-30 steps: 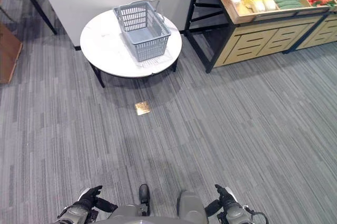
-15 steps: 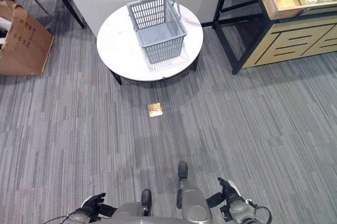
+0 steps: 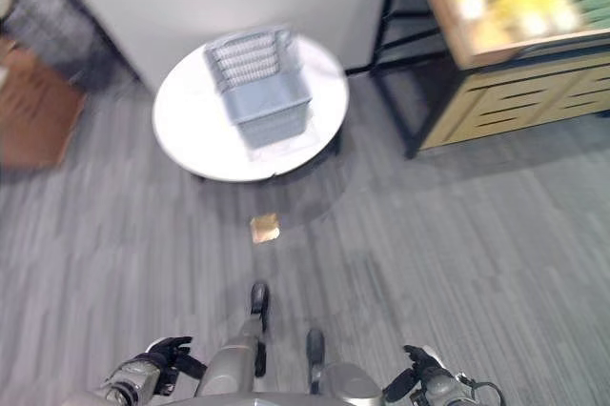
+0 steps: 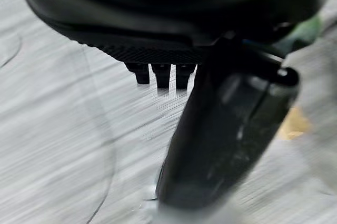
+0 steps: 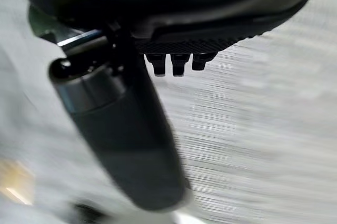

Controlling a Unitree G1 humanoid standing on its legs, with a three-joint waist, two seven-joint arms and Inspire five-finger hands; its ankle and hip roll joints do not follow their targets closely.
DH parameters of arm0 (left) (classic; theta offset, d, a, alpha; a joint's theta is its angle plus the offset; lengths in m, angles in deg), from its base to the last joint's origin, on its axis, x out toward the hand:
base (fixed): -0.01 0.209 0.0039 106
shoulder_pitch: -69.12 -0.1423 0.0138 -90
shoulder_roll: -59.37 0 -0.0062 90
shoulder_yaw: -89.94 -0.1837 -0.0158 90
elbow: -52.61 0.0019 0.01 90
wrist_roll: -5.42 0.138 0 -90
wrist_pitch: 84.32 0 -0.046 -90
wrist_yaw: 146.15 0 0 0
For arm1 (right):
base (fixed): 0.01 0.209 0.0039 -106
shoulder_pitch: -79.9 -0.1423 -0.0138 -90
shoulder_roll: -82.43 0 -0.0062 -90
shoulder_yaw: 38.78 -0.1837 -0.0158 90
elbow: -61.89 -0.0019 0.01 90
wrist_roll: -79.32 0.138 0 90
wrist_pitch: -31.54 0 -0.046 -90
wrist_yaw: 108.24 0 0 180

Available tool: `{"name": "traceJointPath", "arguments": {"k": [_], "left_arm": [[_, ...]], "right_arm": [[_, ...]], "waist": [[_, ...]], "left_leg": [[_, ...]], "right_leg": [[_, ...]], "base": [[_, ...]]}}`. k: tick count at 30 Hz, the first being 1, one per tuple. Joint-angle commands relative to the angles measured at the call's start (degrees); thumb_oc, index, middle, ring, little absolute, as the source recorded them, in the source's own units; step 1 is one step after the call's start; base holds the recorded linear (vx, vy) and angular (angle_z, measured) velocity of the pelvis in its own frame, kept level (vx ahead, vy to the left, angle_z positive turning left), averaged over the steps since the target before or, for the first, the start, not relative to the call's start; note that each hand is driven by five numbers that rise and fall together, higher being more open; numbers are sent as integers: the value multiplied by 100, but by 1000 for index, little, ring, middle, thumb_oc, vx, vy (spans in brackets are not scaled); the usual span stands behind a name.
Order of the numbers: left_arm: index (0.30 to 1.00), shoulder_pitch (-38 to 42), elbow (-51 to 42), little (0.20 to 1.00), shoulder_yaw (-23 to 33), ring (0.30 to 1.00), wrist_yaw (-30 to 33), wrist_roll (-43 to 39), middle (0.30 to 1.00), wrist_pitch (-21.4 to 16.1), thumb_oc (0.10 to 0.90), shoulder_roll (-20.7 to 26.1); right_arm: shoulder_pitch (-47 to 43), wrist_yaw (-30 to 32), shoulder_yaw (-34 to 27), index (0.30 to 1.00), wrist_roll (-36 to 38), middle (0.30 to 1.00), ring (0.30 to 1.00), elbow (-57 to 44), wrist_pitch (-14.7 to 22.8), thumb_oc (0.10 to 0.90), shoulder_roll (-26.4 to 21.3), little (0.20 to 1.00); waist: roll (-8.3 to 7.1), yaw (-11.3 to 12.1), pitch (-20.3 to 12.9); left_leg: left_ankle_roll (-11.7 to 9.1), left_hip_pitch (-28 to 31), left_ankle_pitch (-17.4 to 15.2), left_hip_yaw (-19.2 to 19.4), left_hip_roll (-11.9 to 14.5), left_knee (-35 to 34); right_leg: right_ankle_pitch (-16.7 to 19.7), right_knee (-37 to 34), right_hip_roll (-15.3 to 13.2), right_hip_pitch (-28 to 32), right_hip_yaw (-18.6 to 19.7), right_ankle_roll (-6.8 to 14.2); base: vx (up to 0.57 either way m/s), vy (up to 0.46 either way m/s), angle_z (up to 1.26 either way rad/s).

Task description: Get the vegetables into the basket

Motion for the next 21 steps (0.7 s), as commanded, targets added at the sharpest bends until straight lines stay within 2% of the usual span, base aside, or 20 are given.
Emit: {"name": "traceJointPath", "arguments": {"k": [1,3,4,5,6,8,9,12,13,15,16,17,21], "left_arm": [[1000,-175,4,1000,-255,1000,-13,247,1000,21,900,24],[1000,-172,-64,1000,-313,1000,-3,269,1000,13,900,31],[1000,-165,-128,1000,-394,1000,-18,304,1000,5,900,32],[1000,-169,-249,1000,-496,1000,-47,326,1000,-8,900,30],[1000,-169,-250,1000,-497,1000,-47,326,1000,-8,900,30],[1000,-146,-360,1000,-581,1000,-72,292,1000,-15,900,13],[1000,-146,-380,1000,-600,1000,-73,289,1000,-14,900,6],[1000,-132,-307,1000,-564,1000,-91,291,1000,13,900,-4],[1000,-132,-279,1000,-542,1000,-100,280,1000,20,900,-6],[1000,-138,-264,1000,-532,1000,-98,252,1000,20,900,-18],[1000,-132,-290,1000,-552,1000,-114,252,1000,19,900,-39],[1000,-123,-278,1000,-575,1000,-126,248,1000,10,900,-76],[1000,-121,-327,1000,-592,1000,-146,285,1000,-18,900,-81]], "right_arm": [[245,5,26,1000,-63,1000,1000,-31,-109,900,-27,1000],[225,5,51,1000,-81,1000,1000,-36,-116,900,-14,1000],[209,3,78,1000,-78,1000,1000,-63,-104,900,3,1000],[192,-7,90,1000,-60,1000,1000,-104,-102,900,10,1000],[193,-7,89,1000,-60,1000,1000,-104,-103,900,11,1000],[111,5,105,1000,-50,1000,1000,-138,-98,900,19,1000],[74,6,126,1000,-51,1000,1000,-162,-99,900,31,1000],[38,-12,151,1000,-23,1000,1000,-214,-86,900,69,1000],[29,-22,163,1000,-2,1000,1000,-241,-78,900,90,1000],[2,-21,192,1000,18,1000,1000,-281,-65,900,103,1000],[-26,-19,215,1000,30,1000,1000,-287,-63,900,102,1000],[-83,-1,233,1000,40,1000,1000,-305,-53,900,97,1000],[-87,12,224,1000,49,1000,1000,-367,-48,900,47,1000]], "waist": [[-104,60,-146],[-106,77,-134],[-107,76,-129],[-130,87,-127],[-132,92,-125],[-80,101,-73],[-56,101,-25],[4,85,18],[6,75,26],[46,48,60],[103,25,101],[102,-40,164],[84,-234,250]], "left_leg": [[62,-88,66,-118,-252,-73],[98,-71,21,-84,-285,-50],[139,-63,-32,-43,-336,-24],[210,-9,-135,30,-424,-34],[211,-6,-137,35,-423,-34],[345,154,-277,96,-504,-66],[393,218,-315,146,-515,-61],[465,464,-481,194,-519,-70],[477,574,-538,212,-513,-86],[455,707,-617,227,-485,-105],[426,792,-672,207,-452,-111],[379,957,-752,139,-462,-105],[257,1355,-911,-132,-483,-208]], "right_leg": [[260,1175,-933,-349,608,814],[353,1205,-958,-390,650,832],[504,1267,-1003,-437,675,866],[825,1362,-1095,-483,703,939],[826,1360,-1096,-481,708,940],[1311,1989,-1123,-729,685,987],[1524,2238,-1161,-838,552,999],[1551,2595,-1196,-1026,233,992],[1444,2583,-1206,-1152,65,966],[1137,2416,-1147,-1432,-208,910],[862,2231,-1104,-1613,-371,867],[833,1753,-1100,-1870,-475,901],[1242,897,-1083,-2155,-209,1036]], "base": [[196,175,-10],[101,112,-4],[148,192,-12],[149,193,-9],[163,217,-5],[159,222,3],[169,226,2],[151,148,-6],[162,92,-14],[183,55,-14],[274,-5,-11],[282,-35,-10],[284,-132,34]]}}
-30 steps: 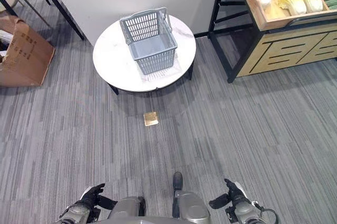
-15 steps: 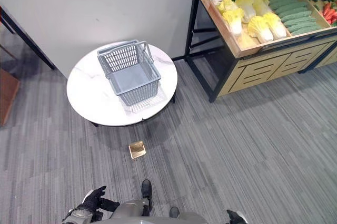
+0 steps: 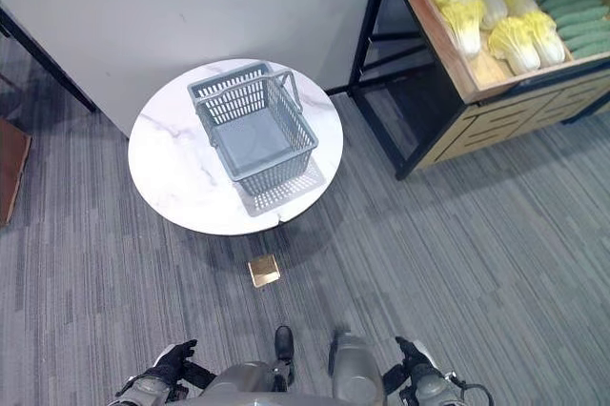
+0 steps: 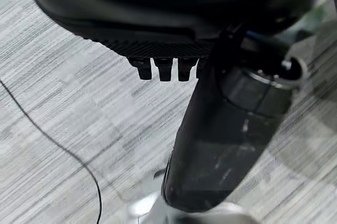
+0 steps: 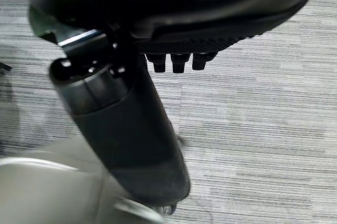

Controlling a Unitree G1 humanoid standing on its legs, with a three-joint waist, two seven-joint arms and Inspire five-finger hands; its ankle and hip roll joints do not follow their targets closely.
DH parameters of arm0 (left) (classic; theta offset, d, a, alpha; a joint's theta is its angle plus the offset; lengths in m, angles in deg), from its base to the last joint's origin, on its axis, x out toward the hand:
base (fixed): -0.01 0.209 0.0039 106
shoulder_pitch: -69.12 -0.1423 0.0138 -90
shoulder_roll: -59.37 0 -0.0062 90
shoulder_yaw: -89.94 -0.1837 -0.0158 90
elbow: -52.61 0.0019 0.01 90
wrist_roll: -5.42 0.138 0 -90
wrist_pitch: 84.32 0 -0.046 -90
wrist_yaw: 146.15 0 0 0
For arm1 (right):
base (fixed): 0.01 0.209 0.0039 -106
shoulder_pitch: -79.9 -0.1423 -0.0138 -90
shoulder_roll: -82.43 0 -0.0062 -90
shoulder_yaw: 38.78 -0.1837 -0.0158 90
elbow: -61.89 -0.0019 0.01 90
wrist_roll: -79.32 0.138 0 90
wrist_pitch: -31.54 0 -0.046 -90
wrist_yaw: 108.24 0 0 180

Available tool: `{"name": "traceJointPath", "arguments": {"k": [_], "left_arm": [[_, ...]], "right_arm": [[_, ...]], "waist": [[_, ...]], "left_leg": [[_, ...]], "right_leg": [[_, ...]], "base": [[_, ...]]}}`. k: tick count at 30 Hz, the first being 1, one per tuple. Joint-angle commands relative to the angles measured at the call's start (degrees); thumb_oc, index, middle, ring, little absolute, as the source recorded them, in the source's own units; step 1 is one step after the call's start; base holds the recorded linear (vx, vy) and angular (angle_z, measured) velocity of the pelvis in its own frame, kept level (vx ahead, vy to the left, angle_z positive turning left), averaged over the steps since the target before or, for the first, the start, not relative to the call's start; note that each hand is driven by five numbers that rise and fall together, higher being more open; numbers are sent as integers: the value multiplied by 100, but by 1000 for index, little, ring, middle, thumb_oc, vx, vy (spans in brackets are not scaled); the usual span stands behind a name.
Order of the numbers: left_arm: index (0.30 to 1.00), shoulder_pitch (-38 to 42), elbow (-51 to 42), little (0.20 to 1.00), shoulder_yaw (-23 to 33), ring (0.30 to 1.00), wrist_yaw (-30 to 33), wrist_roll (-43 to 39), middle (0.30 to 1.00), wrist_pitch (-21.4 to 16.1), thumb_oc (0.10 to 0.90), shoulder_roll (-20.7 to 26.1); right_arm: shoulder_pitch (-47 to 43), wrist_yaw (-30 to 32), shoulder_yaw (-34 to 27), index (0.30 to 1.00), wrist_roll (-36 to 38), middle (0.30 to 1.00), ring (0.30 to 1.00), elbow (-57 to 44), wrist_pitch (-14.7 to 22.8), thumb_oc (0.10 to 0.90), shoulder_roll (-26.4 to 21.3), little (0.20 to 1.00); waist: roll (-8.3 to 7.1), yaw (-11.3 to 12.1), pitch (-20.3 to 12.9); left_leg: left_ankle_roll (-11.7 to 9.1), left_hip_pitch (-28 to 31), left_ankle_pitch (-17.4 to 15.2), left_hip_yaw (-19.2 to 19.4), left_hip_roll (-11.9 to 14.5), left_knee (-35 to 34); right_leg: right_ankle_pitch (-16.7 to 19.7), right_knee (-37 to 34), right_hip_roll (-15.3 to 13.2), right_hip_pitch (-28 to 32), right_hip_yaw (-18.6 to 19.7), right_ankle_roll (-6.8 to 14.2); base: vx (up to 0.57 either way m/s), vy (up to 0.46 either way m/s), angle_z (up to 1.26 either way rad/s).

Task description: Get the vegetables into the basket

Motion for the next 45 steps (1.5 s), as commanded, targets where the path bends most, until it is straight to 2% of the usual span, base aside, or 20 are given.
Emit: {"name": "traceJointPath", "arguments": {"k": [1,5,8,9,11,12,13,15,16,18,19,20,23,27,32,39,42,43,44,45], "left_arm": [[1000,-175,-192,1000,174,1000,-34,172,1000,-149,900,136],[1000,-203,83,1000,442,1000,36,134,1000,-82,900,191],[1000,-199,92,1000,465,1000,62,136,1000,-78,900,196],[1000,-202,88,1000,474,1000,70,119,1000,-88,900,180],[1000,-144,23,1000,421,1000,101,98,1000,-105,900,157],[1000,-143,23,1000,421,1000,101,97,1000,-105,900,156],[1000,-99,-32,1000,372,1000,112,56,1000,-120,900,143],[1000,-54,-76,1000,358,1000,131,6,1000,-132,900,144],[1000,-23,-127,1000,313,1000,161,-50,1000,-154,900,130],[1000,-6,-149,1000,286,1000,175,-57,1000,-162,900,130],[1000,1,-181,1000,246,1000,230,-36,1000,-180,900,129],[1000,1,-168,1000,183,1000,263,-2,1000,-187,900,112],[1000,-33,-128,1000,250,1000,259,14,1000,-179,900,168],[1000,34,-141,1000,218,1000,272,131,1000,-183,900,287],[1000,18,-72,1000,282,1000,267,150,1000,-165,900,313],[1000,-106,20,1000,411,1000,291,116,1000,-155,900,289],[1000,-162,83,1000,510,1000,424,127,1000,-156,900,304],[1000,-161,84,1000,512,1000,565,209,1000,-178,900,320],[1000,-157,107,1000,599,1000,1024,354,1000,-205,900,368],[1000,-157,107,1000,599,1000,1025,354,1000,-205,900,367]], "right_arm": [[-31,12,-26,1000,89,1000,1000,-9,79,900,-114,1000],[-6,0,-38,1000,43,1000,1000,121,68,900,-156,1000],[28,5,-32,1000,62,1000,1000,137,89,900,-212,1000],[47,9,-63,1000,126,1000,1000,103,114,900,-242,1000],[40,29,-58,1000,136,1000,1000,102,121,900,-289,1000],[39,29,-59,1000,136,1000,1000,103,121,900,-289,1000],[68,35,-76,1000,137,1000,1000,138,124,900,-326,1000],[88,62,-117,1000,156,1000,1000,165,127,900,-349,1000],[142,113,-184,1000,196,1000,1000,216,126,900,-363,1000],[153,116,-215,1000,212,1000,1000,241,117,900,-361,1000],[153,151,-201,1000,180,1000,1000,268,98,900,-356,1000],[181,160,-192,1000,148,1000,1000,293,96,900,-355,1000],[206,143,-215,1000,80,1000,1000,305,86,900,-323,1000],[170,153,-208,1000,99,1000,1000,323,57,900,-163,1000],[107,124,-130,1000,80,1000,1000,227,53,900,-51,1000],[187,155,-184,1000,37,1000,1000,356,39,900,-28,1000],[266,341,-411,1000,34,1000,1000,680,-20,900,-50,1000],[266,445,-497,1000,35,1000,1000,749,-28,900,-79,1000],[283,758,-791,1000,65,1000,1000,895,-16,900,-259,1000],[283,758,-791,1000,65,1000,1000,895,-16,900,-259,1000]], "waist": [[-152,-160,-23],[-230,-52,-189],[-219,-46,-281],[-217,-84,-302],[-227,-103,-261],[-223,-111,-263],[-268,-108,-212],[-289,-108,-189],[-331,-122,-164],[-351,-108,-158],[-307,-96,-190],[-248,-49,-196],[-287,-53,-220],[-306,-74,-278],[-357,-34,-327],[-365,-6,-481],[-387,-10,-569],[-394,-12,-582],[-430,-27,-634],[-429,-27,-634]], "left_leg": [[-537,213,-522,-131,284,290],[-702,316,-634,-168,482,414],[-864,317,-555,-219,696,619],[-970,281,-425,-211,783,917],[-1060,71,-182,-322,762,1491],[-1062,52,-194,-332,765,1517],[-1090,-164,-23,-448,690,2056],[-1081,-299,40,-496,669,2185],[-999,-593,-33,-298,727,1925],[-963,-656,-129,-218,770,1693],[-966,-821,-89,-260,848,1135],[-993,-920,166,-364,920,802],[-962,-768,40,-380,885,787],[-788,-540,37,-31,690,345],[-722,-401,27,146,632,165],[-741,-75,62,247,634,-162],[-772,63,53,281,668,-236],[-781,95,49,273,669,-236],[-805,123,31,275,682,-236],[-805,124,31,273,682,-236]], "right_leg": [[1307,-204,-143,246,373,220],[1278,-419,-57,540,133,92],[1088,-344,109,667,30,-45],[964,-294,220,756,30,-137],[860,-235,279,837,47,-244],[858,-231,280,832,38,-246],[763,-182,283,926,61,-342],[693,-146,271,997,82,-377],[615,-116,181,1103,97,-352],[580,-125,146,1164,117,-318],[520,-125,131,1180,176,-256],[445,-66,150,1212,244,-226],[398,22,91,1280,428,-188],[660,-146,-83,1184,654,30],[782,-231,-133,1155,769,124],[840,-526,-168,1337,757,176],[849,-676,-180,1475,725,185],[850,-702,-179,1515,721,188],[877,-779,-194,1570,688,206],[877,-780,-194,1572,687,206]], "base": [[292,-227,96],[215,-254,54],[171,-247,11],[188,-238,10],[124,-161,1],[110,-122,-6],[119,-92,-7],[118,-57,13],[129,28,30],[146,69,29],[194,171,5],[222,189,-3],[173,182,-36],[77,242,-43],[32,114,-15],[45,19,1],[36,-28,-4],[21,-62,-1],[8,-50,-1],[-1,-57,-1]]}}
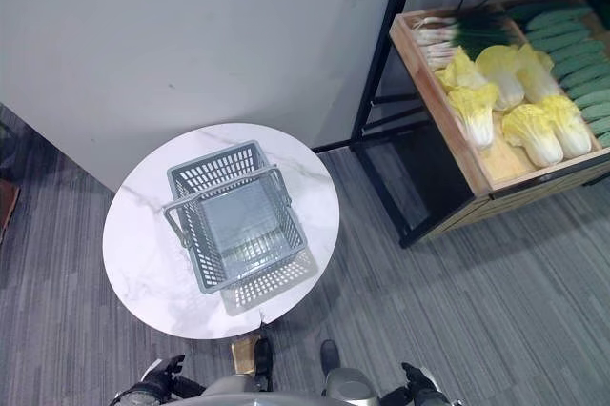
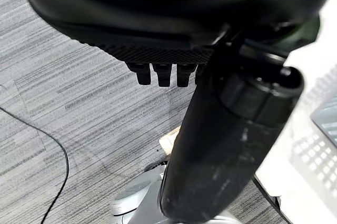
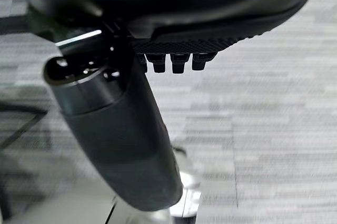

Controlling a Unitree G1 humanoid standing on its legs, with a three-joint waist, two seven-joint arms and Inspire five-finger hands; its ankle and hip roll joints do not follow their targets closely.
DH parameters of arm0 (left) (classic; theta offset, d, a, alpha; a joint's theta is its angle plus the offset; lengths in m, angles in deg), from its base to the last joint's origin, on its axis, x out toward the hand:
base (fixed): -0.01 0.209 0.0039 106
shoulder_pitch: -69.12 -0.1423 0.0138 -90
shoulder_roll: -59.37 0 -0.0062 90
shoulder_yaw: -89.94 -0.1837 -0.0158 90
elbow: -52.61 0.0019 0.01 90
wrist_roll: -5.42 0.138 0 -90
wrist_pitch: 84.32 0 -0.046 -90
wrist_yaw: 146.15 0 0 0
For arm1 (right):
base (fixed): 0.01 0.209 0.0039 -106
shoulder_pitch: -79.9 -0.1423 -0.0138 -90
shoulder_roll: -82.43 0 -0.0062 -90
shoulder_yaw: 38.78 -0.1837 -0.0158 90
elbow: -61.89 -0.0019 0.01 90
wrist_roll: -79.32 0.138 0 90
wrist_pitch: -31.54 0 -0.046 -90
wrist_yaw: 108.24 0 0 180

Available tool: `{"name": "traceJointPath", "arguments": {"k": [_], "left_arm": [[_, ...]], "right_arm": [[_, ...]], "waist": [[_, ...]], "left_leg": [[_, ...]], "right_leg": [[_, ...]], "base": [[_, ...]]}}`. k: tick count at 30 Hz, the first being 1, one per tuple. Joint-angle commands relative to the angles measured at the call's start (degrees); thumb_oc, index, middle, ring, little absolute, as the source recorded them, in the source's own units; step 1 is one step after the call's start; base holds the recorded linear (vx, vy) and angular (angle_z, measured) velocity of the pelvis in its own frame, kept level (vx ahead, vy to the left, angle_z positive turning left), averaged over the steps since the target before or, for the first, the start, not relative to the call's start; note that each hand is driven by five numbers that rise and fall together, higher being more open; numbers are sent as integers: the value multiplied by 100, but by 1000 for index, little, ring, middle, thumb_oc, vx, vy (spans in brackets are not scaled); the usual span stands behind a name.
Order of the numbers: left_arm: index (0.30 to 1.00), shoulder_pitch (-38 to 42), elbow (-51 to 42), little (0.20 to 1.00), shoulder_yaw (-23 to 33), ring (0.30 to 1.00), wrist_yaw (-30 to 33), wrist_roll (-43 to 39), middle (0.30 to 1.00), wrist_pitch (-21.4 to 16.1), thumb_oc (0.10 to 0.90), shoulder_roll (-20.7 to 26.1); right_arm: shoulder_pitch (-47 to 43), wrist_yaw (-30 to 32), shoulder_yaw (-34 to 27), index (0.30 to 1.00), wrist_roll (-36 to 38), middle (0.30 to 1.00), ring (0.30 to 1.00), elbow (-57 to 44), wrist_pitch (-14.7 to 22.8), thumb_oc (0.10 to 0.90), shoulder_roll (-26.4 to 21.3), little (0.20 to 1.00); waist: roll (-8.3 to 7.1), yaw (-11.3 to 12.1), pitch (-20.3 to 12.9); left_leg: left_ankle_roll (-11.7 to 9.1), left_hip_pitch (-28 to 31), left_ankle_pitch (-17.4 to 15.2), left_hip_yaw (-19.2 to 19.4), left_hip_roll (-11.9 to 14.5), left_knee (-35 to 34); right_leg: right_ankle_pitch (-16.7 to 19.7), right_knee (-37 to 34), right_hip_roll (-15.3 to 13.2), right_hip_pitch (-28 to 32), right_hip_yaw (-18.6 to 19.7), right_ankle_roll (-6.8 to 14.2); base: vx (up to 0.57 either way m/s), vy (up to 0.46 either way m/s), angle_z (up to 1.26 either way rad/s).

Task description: Get the vegetables into the basket

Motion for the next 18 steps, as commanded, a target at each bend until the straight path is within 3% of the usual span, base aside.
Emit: {"name": "traceJointPath", "arguments": {"k": [1,5,10,14,15,18], "left_arm": [[1000,300,108,1000,219,1000,718,298,1000,-93,900,277],[1000,294,260,1000,323,1000,777,547,1000,-56,900,526],[1000,237,212,1000,353,1000,663,550,1000,-75,900,584],[1000,64,131,1000,456,1000,534,511,1000,-112,900,494],[1000,-21,45,1000,533,1000,452,477,1000,-119,900,443],[1000,-78,-24,1000,615,1000,327,498,1000,-136,900,349]], "right_arm": [[22,583,-200,1000,77,1000,1000,161,-4,900,-498,1000],[-59,743,-715,1000,148,1000,1000,263,-1,900,-1254,1000],[-335,793,-804,1000,156,1000,1000,-143,80,900,-1878,1000],[-325,1021,-601,1000,-640,1000,1000,-2386,211,900,-2600,1000],[-201,1052,-621,1000,-1127,1000,1000,-3569,246,900,-2947,1000],[-47,1121,-892,1000,-1754,1000,1000,-5132,368,900,-3335,1000]], "waist": [[-138,23,-94],[-216,11,-251],[-241,45,-308],[-260,23,-298],[-251,4,-278],[-231,7,-302]], "left_leg": [[-287,134,-138,157,165,5],[-312,169,-169,128,168,5],[-318,127,-154,144,173,5],[-311,100,-142,179,177,5],[-306,130,-164,192,180,5],[-298,107,-155,203,176,5]], "right_leg": [[457,120,-489,-331,111,500],[532,3,-516,-240,49,545],[611,-56,-534,-257,57,573],[656,-48,-538,-297,93,593],[650,-44,-537,-281,103,603],[678,-53,-554,-310,101,609]], "base": [[0,0,0],[10,-35,3],[-20,2,-1],[-28,17,-6],[-18,28,-8],[-5,17,-3]]}}
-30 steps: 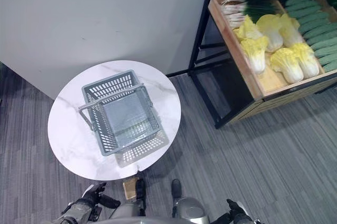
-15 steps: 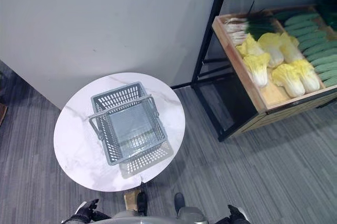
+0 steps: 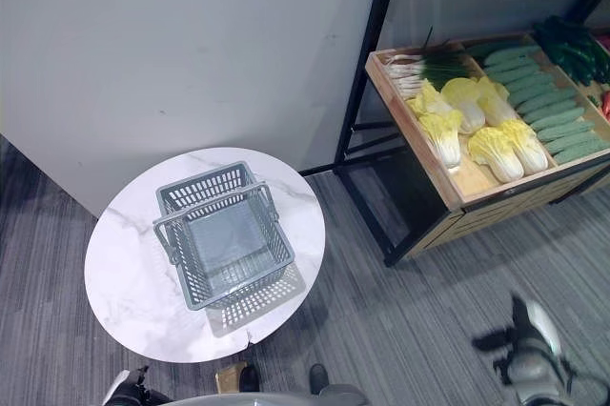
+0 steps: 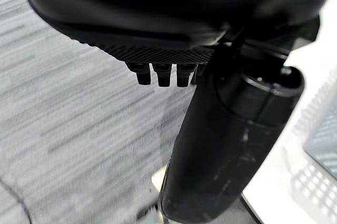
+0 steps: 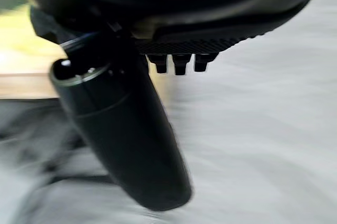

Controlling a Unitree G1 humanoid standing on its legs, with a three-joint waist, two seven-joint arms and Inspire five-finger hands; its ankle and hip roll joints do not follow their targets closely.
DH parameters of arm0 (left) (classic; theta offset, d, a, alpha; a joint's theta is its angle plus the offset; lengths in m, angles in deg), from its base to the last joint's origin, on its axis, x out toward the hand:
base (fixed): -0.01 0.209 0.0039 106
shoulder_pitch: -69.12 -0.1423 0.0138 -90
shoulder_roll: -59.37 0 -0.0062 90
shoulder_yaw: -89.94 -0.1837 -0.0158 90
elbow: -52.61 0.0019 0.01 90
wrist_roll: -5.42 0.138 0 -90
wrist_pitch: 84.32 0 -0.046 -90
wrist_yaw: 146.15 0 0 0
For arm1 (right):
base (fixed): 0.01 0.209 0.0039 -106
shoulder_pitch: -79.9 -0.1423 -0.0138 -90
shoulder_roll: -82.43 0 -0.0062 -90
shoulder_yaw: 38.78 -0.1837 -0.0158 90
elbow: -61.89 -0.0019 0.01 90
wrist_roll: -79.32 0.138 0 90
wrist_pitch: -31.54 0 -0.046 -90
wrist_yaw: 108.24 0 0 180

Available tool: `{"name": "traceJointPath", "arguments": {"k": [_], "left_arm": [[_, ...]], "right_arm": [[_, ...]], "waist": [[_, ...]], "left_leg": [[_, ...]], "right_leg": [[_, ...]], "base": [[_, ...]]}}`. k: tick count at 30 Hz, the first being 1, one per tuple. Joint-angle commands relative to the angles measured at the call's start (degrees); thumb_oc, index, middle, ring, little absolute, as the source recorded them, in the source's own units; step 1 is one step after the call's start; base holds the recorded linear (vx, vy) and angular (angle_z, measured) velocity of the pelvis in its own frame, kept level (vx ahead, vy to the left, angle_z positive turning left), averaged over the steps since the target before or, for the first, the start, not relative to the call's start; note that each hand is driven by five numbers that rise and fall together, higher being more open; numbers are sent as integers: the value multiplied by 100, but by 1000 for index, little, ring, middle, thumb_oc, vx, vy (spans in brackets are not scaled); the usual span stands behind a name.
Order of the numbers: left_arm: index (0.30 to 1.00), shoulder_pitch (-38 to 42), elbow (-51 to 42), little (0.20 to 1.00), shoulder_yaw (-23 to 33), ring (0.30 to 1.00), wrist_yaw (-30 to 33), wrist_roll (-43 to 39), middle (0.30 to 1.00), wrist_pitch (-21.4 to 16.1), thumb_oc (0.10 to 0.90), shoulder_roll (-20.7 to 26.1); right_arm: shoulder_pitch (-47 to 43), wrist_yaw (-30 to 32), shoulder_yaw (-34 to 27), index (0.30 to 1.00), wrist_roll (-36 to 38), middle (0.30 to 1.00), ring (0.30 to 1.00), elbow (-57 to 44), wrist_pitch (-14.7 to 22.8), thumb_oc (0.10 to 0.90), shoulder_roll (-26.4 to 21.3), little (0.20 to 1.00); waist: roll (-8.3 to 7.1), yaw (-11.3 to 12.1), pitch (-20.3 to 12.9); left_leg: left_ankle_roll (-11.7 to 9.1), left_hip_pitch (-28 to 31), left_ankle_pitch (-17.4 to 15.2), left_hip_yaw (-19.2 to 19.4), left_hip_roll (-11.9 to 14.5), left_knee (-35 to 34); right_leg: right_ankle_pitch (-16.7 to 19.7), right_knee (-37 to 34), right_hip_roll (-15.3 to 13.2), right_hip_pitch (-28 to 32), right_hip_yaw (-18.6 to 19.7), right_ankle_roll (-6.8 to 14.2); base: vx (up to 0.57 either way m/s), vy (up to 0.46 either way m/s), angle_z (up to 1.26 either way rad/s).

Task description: Get the vegetables into the basket

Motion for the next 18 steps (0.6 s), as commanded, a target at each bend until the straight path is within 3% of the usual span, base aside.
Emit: {"name": "traceJointPath", "arguments": {"k": [1,5,8,10,14,15,16,18], "left_arm": [[1000,354,214,1000,173,1000,-70,62,1000,-123,900,224],[1000,348,230,1000,155,1000,-219,80,1000,-98,900,197],[1000,333,134,1000,39,1000,-405,40,1000,-114,900,192],[1000,340,130,1000,38,1000,-408,42,1000,-108,900,193],[1000,412,37,1000,-131,1000,-409,15,1000,-106,900,270],[1000,469,20,1000,-205,1000,-371,-22,1000,-103,900,315],[1000,470,21,1000,-182,1000,-370,-22,1000,-103,900,310],[1000,557,-35,1000,-347,1000,-317,-127,1000,-115,900,333]], "right_arm": [[-848,421,-272,1000,-852,1000,1000,204,445,900,-311,1000],[-1191,300,-103,1000,-1068,1000,1000,-716,552,900,-512,1000],[-1789,53,364,1000,-1146,1000,1000,-1670,718,900,-708,1000],[-1970,20,517,1000,-1120,1000,1000,-1763,730,900,-705,1000],[-3253,-222,1662,1000,-1015,1000,1000,-2089,799,900,-537,1000],[-3863,-279,2189,1000,-955,1000,1000,-1962,772,900,-352,1000],[-3919,-267,2237,1000,-952,1000,1000,-1926,777,900,-340,1000],[-4787,-343,2959,1000,-871,1000,1000,-1545,706,900,43,1000]], "waist": [[-234,308,11],[-227,394,2],[-234,532,5],[-232,540,17],[-243,726,129],[-258,795,192],[-254,774,198],[-283,897,277]], "left_leg": [[-278,105,-193,117,184,29],[-280,87,-184,95,178,29],[-288,75,-174,55,186,29],[-289,69,-172,43,187,29],[-309,5,-123,10,201,29],[-318,-45,-96,-5,211,29],[-319,-45,-95,-5,211,29],[-334,-114,-51,-37,234,29]], "right_leg": [[516,92,-542,-341,37,594],[502,64,-557,-312,-19,589],[481,42,-577,-269,-87,580],[476,40,-578,-268,-93,576],[468,25,-577,-265,-170,549],[482,21,-567,-290,-186,537],[482,22,-567,-290,-185,537],[493,13,-553,-319,-217,522]], "base": [[0,0,0],[0,2,8],[-1,-4,11],[-3,-1,4],[-46,-11,10],[-54,-19,15],[-62,-27,20],[-53,-24,14]]}}
